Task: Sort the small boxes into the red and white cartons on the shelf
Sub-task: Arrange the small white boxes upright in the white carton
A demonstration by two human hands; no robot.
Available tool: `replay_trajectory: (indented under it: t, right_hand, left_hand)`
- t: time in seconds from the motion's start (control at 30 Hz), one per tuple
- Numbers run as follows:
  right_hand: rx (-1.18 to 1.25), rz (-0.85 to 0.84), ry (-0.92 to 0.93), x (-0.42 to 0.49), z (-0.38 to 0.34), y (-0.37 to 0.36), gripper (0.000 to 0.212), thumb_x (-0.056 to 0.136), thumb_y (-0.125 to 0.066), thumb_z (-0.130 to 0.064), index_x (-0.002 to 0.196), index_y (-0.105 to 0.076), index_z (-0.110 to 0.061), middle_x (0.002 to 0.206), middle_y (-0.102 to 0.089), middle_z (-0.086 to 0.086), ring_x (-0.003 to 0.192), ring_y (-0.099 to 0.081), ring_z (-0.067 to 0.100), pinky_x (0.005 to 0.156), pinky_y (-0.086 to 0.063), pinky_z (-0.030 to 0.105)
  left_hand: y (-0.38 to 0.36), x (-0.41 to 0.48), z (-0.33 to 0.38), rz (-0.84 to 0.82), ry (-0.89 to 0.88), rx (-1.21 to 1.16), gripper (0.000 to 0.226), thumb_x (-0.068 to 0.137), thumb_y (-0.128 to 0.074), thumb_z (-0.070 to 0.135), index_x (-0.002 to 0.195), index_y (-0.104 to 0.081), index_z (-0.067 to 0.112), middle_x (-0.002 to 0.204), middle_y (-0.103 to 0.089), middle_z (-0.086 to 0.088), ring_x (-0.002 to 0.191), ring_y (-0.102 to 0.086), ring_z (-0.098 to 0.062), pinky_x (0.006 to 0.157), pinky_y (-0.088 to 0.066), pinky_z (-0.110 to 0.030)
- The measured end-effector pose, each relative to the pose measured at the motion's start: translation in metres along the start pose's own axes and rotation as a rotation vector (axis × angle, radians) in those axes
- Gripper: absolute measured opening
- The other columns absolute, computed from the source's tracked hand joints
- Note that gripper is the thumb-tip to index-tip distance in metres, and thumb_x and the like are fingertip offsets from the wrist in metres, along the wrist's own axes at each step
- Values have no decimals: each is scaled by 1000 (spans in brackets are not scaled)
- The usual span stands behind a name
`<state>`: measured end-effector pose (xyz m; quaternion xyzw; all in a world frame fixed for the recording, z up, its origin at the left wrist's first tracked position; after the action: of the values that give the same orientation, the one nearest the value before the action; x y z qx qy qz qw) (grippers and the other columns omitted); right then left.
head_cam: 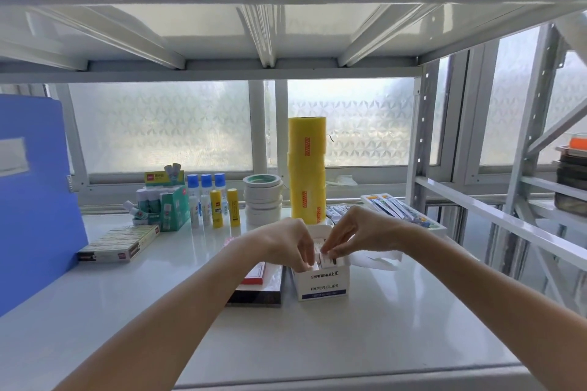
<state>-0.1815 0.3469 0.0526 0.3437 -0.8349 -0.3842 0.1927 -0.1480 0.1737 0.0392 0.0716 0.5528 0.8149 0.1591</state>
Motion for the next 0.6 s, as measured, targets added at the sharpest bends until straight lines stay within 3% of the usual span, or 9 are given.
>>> replay_trajectory:
  t: [0.2, 0.33, 0.47, 0.53, 0.6]
  right_hand:
    - [-128, -65, -48, 4, -5, -3, 35, 71, -81, -13, 106, -74, -14, 99, -77, 2, 82, -68, 5, 72, -53, 14]
    - [-180, -8, -9, 7, -6, -5, 36, 70, -82, -13, 105, -74, -10, 101, -76, 7, 82, -68, 9, 83, -59, 32]
    - [-29, 200, 39, -5, -2, 11, 28, 82, -72, -16, 108, -69, -7, 104, -68, 12, 87, -63, 15, 88, -57, 40]
    - [128, 268, -9, -12, 1, 20, 25, 89, -63, -17, 112, -64, -8, 109, -61, 17, 92, -65, 22, 84, -59, 35]
    - [206, 306, -14, -18, 2, 24, 21, 93, -56, -17, 112, -61, -10, 109, -59, 18, 90, -65, 19, 78, -60, 30]
  left_hand:
    - [1, 7, 5, -30, 16, 87, 27, 80, -73, 10, 106, -72, 7, 108, -73, -6, 100, -67, -20, 94, -55, -38]
    - [-5, 12, 2, -26, 26, 140, 31, 82, -69, 7, 112, -67, 11, 109, -71, -6, 102, -64, -22, 92, -56, -39]
    - [7, 3, -1, -34, 13, -142, 42, 84, -70, 17, 123, -56, 11, 115, -66, -11, 107, -62, -26, 92, -52, -34]
    - [20, -7, 1, -31, -17, -313, 50, 88, -67, 15, 133, -47, 12, 121, -61, -13, 114, -58, -27, 97, -46, -33]
    - [32, -16, 1, 41, -65, -429, 56, 90, -64, 15, 140, -41, 19, 119, -57, -9, 116, -55, -25, 101, -43, -35]
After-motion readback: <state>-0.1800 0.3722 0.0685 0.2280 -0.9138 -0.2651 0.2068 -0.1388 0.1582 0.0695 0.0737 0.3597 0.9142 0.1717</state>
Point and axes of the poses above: each hand's wrist, its own x-axis towards the middle knuckle, its own y-axis out of the back of the hand, z = x × y, the point moved 2 cm from there along x, towards the middle knuckle
